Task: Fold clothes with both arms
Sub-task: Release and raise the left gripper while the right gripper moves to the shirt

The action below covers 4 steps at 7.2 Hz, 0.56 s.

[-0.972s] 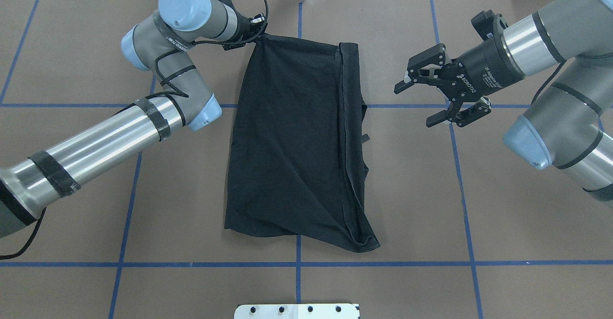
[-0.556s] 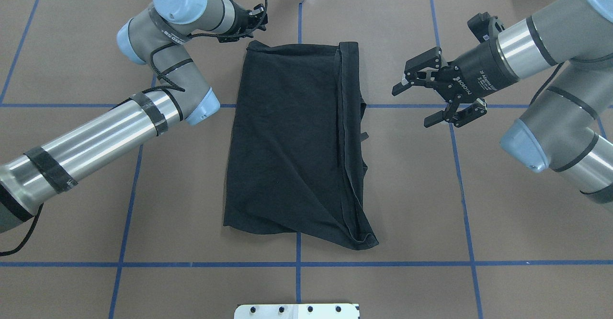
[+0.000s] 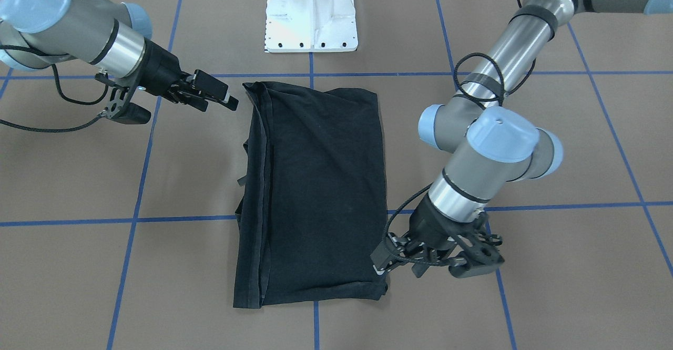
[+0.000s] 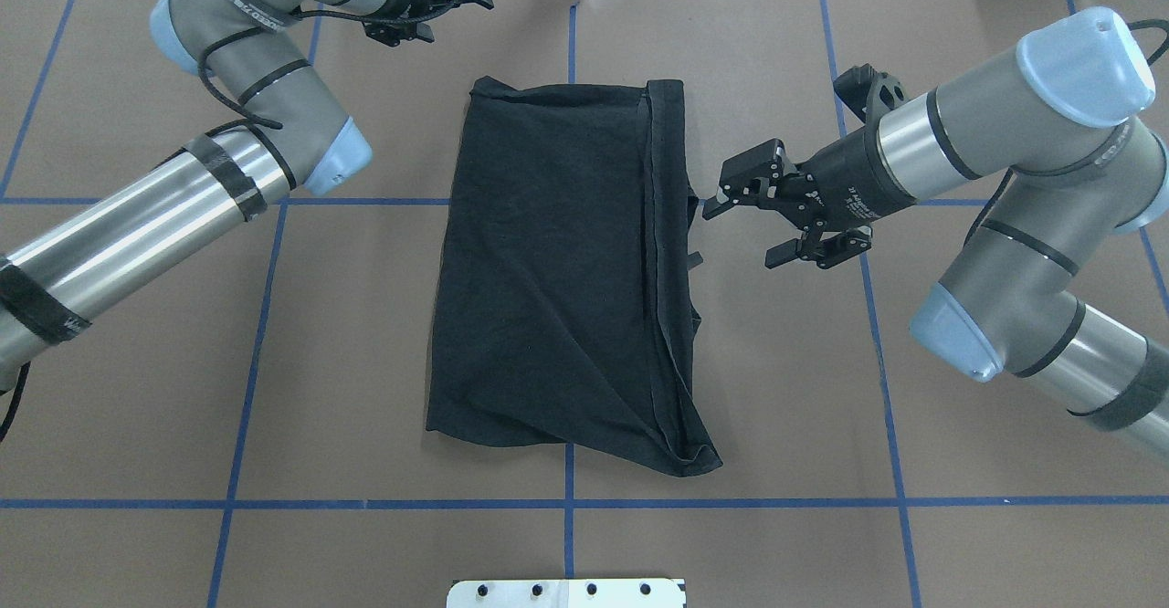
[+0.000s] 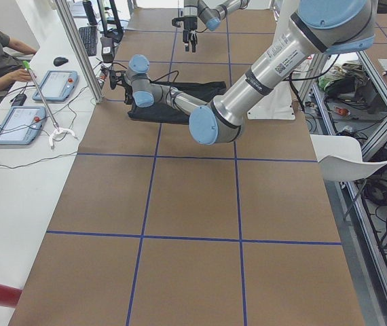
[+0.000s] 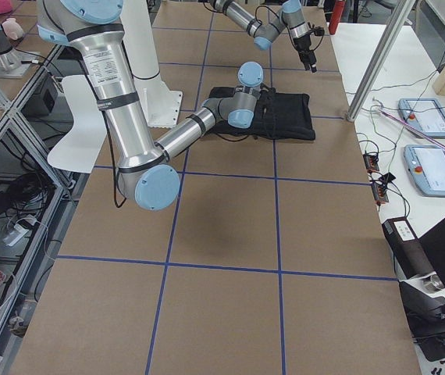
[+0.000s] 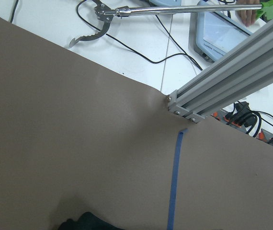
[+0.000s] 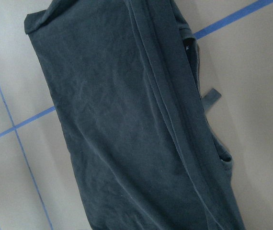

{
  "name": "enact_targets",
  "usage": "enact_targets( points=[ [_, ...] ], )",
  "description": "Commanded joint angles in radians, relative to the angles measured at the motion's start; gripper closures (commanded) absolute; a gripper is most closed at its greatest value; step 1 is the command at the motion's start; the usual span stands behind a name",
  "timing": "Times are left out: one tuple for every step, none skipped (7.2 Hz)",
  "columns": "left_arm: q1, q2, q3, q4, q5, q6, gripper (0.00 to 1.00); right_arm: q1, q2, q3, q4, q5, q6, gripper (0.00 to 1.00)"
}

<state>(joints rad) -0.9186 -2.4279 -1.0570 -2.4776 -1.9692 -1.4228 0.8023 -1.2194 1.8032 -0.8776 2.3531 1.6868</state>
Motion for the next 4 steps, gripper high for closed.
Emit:
enact_targets(
  points=[
    [-0.040,0.093,-0.105,0.000,-0.078,0.042,0.00,-0.075,0.024,0.007,-0.154,-0.084,-0.131,0.00],
    [-0.042,0.124,-0.136,0.000,-0.079,0.045,0.00,-0.122,0.065,0.007,-0.272,-0.153,-0.159,0.00],
    [-0.042,0.144,-0.150,0.000,-0.079,0.045,0.00,-0.187,0.104,0.005,-0.379,-0.241,-0.168,0.01],
    [-0.040,0.153,-0.152,-0.001,-0.080,0.047,0.00,-0.246,0.141,0.001,-0.479,-0.329,-0.212,0.03]
  ],
)
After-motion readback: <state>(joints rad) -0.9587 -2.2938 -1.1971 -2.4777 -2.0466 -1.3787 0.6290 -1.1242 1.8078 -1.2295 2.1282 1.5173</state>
